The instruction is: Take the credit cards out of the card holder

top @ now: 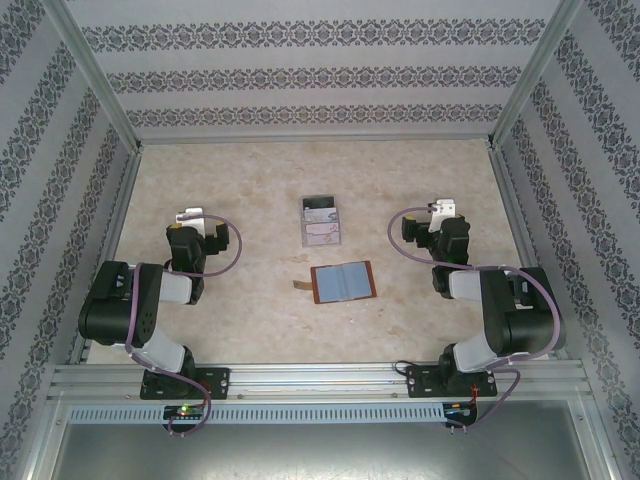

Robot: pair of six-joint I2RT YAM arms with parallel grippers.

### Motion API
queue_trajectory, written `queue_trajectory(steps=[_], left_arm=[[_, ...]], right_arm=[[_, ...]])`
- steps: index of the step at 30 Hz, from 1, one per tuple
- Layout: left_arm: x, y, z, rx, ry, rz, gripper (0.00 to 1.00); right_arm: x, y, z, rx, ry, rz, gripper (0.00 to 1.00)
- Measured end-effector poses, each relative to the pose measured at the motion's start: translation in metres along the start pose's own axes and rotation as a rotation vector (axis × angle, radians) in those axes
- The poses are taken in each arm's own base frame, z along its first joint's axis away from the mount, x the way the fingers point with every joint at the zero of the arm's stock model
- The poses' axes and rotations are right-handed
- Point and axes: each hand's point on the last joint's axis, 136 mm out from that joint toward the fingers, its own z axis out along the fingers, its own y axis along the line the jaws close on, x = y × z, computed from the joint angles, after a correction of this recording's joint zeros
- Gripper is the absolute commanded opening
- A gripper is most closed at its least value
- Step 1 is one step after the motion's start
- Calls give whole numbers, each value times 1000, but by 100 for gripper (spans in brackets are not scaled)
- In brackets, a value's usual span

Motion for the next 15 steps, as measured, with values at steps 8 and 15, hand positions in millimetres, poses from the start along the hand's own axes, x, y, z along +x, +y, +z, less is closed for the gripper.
queue_trajectory(steps=[8,15], left_arm=[[-2,-5,-1,33,-15,15,100],[-3,-7,-1,45,-19,18,100]], right_arm=[[0,0,0,0,-2,0,98],[-2,0,0,3,-7,0,98]])
